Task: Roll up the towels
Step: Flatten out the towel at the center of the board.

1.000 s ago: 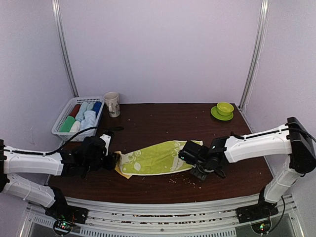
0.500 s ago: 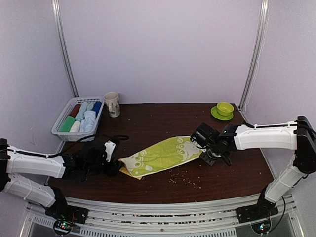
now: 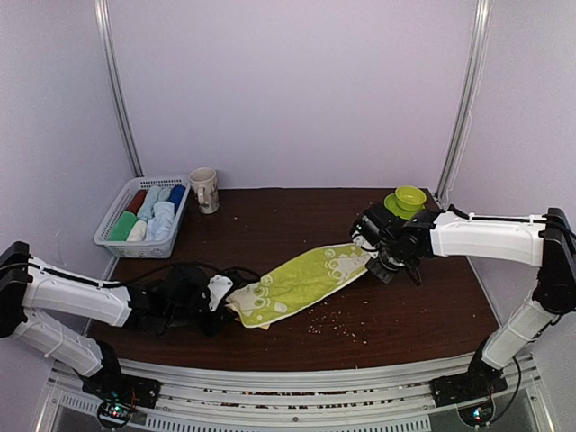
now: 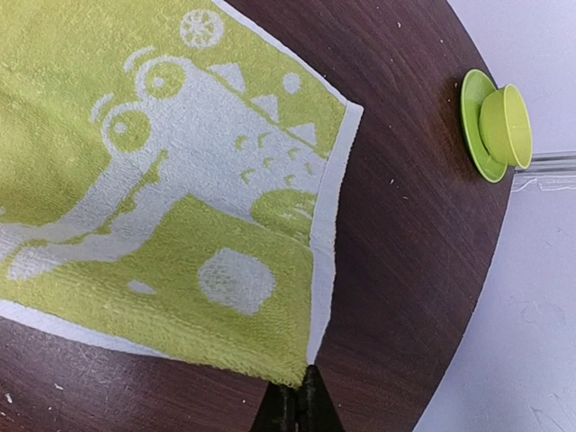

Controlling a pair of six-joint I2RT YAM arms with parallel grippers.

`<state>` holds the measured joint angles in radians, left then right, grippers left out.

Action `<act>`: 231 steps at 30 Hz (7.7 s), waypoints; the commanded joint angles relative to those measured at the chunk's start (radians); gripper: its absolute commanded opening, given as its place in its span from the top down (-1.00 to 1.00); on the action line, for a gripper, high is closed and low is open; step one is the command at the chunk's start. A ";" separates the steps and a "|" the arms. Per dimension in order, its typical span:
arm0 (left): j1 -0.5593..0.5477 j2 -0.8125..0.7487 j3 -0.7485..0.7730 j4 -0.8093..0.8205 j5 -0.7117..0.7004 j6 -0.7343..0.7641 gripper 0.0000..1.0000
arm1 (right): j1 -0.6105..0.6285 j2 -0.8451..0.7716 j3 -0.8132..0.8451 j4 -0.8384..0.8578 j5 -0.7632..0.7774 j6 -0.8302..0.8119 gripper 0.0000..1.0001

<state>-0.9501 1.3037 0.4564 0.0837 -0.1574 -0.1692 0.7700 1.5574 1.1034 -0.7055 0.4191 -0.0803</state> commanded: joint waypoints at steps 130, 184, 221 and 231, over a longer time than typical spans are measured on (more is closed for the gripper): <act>-0.231 -0.167 0.610 -0.650 -0.808 -0.009 1.00 | -0.184 -0.357 0.162 -0.214 -0.342 -0.069 1.00; -0.224 0.334 0.569 -0.703 -0.792 -0.224 1.00 | -0.131 0.153 0.188 -0.022 -0.302 -0.084 1.00; 0.000 0.107 0.640 -0.543 -0.729 0.023 1.00 | -0.145 -0.493 -0.174 0.301 -0.023 0.153 1.00; 0.201 0.723 0.980 -0.449 -0.582 0.224 1.00 | -0.269 0.021 -0.068 0.560 0.006 0.078 1.00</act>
<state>-0.7994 1.8732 1.3132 -0.4263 -0.7898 -0.0471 0.5488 1.4670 0.9813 -0.3016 0.3904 0.0292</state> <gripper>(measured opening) 0.012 0.010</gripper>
